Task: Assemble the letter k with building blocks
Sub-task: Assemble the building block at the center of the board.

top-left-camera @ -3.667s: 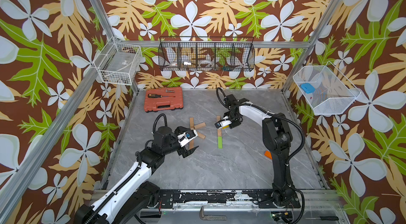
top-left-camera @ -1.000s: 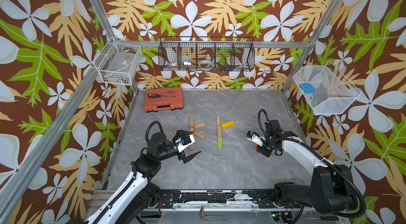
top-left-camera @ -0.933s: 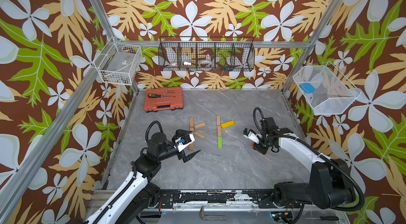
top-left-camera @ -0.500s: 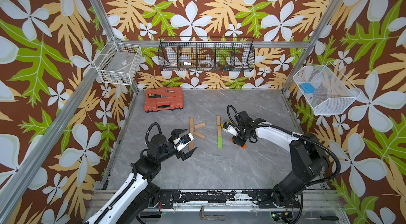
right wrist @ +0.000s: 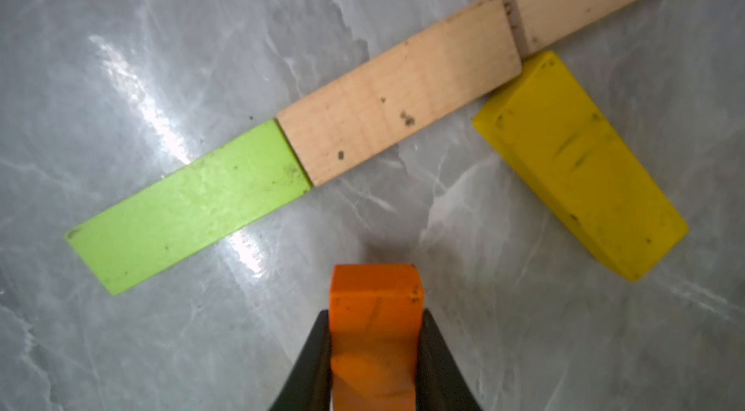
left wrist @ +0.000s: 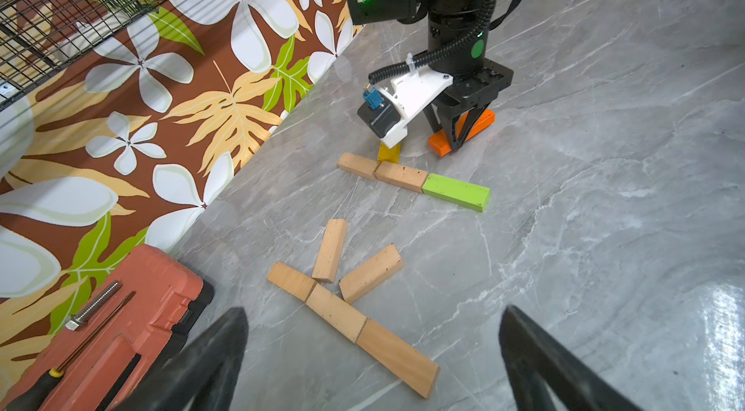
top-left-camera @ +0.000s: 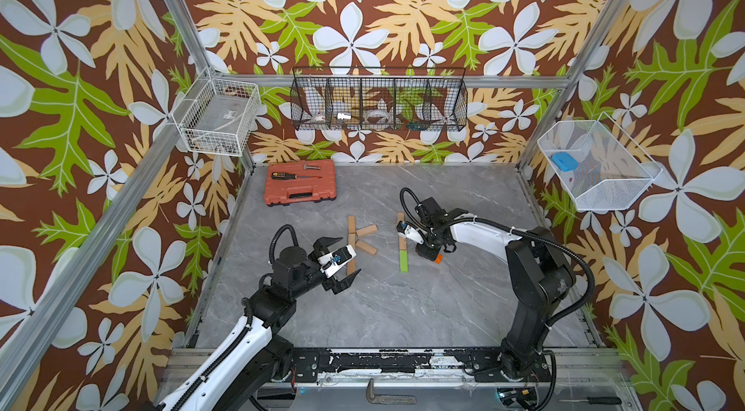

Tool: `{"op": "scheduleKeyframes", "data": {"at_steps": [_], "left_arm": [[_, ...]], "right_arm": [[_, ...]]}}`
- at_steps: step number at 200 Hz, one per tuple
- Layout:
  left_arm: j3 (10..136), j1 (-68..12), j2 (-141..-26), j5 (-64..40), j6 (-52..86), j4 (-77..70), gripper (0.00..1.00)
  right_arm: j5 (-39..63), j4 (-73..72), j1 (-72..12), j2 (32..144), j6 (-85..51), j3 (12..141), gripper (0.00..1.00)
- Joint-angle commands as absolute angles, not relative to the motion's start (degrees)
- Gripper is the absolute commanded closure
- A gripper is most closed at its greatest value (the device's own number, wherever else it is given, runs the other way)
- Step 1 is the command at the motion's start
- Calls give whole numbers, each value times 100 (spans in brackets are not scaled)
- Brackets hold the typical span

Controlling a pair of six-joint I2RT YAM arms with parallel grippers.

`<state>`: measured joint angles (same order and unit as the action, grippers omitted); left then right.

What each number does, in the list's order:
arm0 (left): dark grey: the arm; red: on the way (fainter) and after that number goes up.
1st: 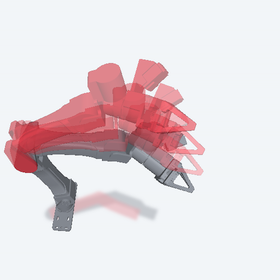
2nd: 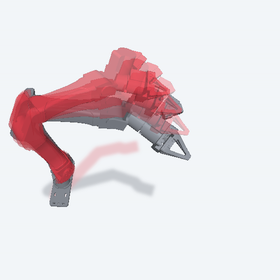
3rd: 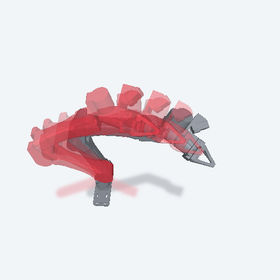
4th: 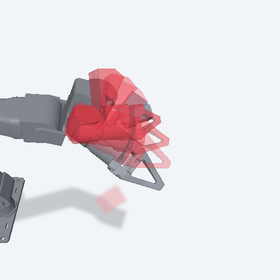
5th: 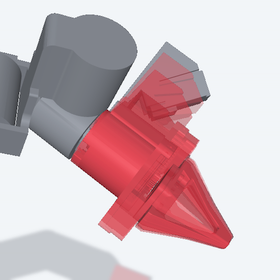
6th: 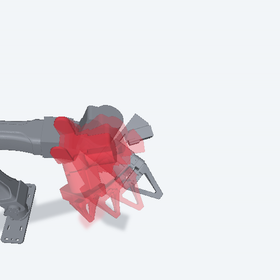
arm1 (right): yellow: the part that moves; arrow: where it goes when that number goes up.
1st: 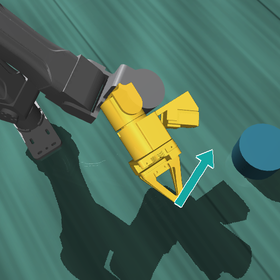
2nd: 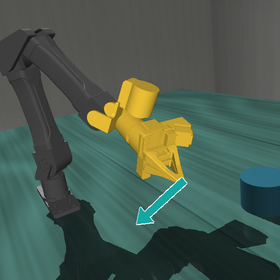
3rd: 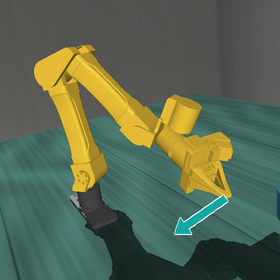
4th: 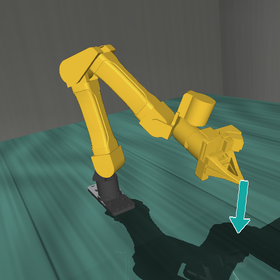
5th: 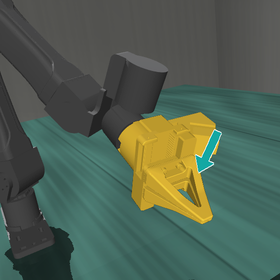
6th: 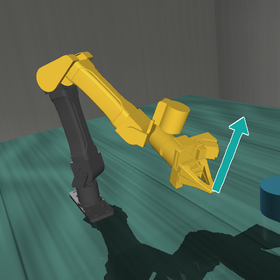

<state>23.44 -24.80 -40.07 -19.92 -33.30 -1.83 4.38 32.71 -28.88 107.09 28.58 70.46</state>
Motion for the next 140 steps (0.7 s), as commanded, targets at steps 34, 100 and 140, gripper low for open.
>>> {"op": "scheduleKeyframes", "data": {"at_steps": [34, 100, 140], "left_arm": [[2330, -2470, -3981, -1997, -3410, -264, 1], [2329, -2470, -3970, -2013, -3445, -255, 1], [2336, -2470, -3959, -2028, -3445, -246, 1]], "right_arm": [[559, 3454, -2895, 11075, 2702, 7491, 83], [707, 3584, -2936, 11171, 2531, 7603, 82], [721, 3577, -2975, 11262, 2484, 7602, 80]]}}
